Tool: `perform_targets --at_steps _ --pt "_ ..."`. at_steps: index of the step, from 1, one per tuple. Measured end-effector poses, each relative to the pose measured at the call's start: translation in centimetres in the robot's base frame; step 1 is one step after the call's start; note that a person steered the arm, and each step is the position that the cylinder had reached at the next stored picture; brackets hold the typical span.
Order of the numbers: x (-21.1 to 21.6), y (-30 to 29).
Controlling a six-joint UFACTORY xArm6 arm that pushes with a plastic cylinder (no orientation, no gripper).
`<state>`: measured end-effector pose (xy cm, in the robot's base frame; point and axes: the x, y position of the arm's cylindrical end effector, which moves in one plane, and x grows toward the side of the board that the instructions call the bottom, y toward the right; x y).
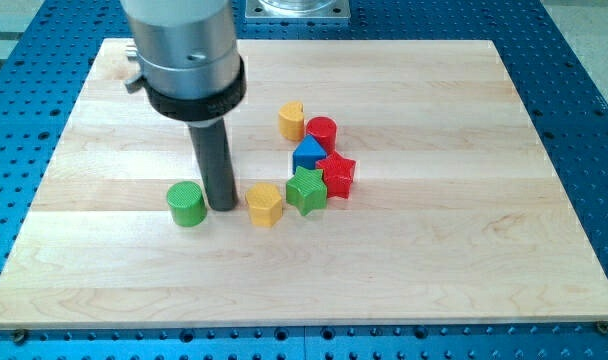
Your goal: Move the yellow hexagon to the left of the green star
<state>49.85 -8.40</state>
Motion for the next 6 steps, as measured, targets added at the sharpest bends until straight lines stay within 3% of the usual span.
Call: perform_targets --at_steps 1,2,3,4,5,6 --pt "7.1 0.9" --pt "3.0 6.8" --pt "0.9 3.8" --pt "5.1 4.2" --pt "1.8 12.6" --pt "-2.5 16.1"
